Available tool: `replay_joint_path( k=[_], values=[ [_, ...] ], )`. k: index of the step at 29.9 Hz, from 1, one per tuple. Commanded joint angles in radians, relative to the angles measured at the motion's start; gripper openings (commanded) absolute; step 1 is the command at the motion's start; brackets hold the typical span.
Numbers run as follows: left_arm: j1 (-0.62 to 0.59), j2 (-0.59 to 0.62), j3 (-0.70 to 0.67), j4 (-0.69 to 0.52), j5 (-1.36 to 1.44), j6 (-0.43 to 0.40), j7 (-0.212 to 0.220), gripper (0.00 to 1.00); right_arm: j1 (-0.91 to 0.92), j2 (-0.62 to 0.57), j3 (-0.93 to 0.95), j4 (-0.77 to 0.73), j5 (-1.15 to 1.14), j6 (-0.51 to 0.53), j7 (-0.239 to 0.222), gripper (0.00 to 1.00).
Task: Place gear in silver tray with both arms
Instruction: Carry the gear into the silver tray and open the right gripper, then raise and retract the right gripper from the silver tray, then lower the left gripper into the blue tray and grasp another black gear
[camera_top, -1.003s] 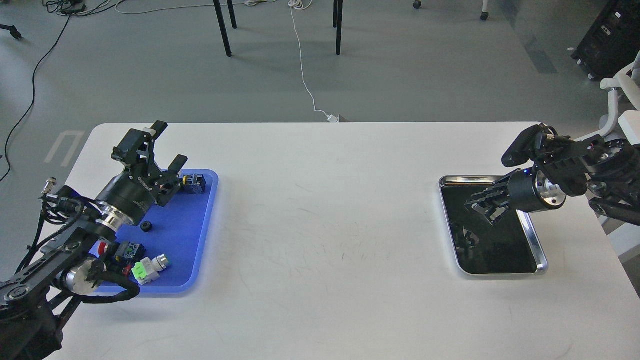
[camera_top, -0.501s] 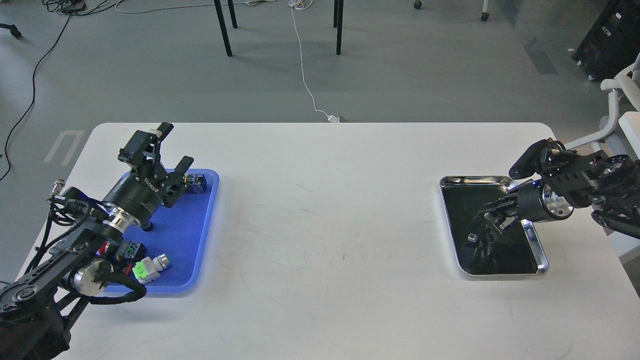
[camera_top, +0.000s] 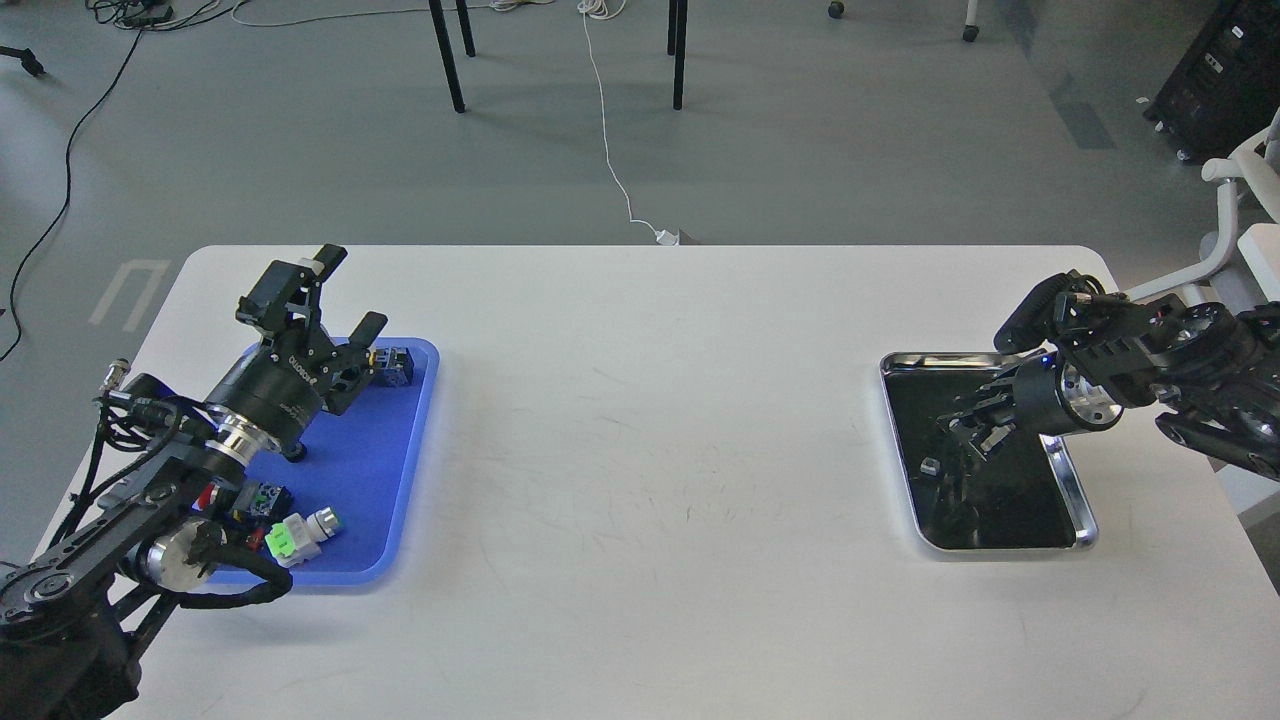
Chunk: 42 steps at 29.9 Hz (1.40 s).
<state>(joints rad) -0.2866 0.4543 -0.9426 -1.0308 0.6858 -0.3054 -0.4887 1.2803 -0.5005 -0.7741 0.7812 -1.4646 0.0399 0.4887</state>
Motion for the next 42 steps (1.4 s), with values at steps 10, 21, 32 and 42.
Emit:
replay_joint_path(
  k=[10,21,32,42],
  values=[
    [0.0,0.007,0.001,-0.021,0.0,0.0,0.0,0.98,-0.019,-0.153,0.355,0.162,0.101,0.001,0.0,0.97],
    [-0.014,0.012,0.004,-0.035,0.005,0.009,0.0,0.98,-0.372,-0.133,0.844,0.196,0.725,0.0,0.0,0.97],
    [-0.003,0.064,0.024,-0.118,0.288,0.009,0.0,0.98,-0.622,0.031,1.124,0.191,1.217,0.014,0.0,0.97],
    [-0.042,0.26,0.096,-0.255,1.131,0.031,0.0,0.98,-0.628,0.062,1.125,0.201,1.412,0.014,0.0,0.98]
  ],
)
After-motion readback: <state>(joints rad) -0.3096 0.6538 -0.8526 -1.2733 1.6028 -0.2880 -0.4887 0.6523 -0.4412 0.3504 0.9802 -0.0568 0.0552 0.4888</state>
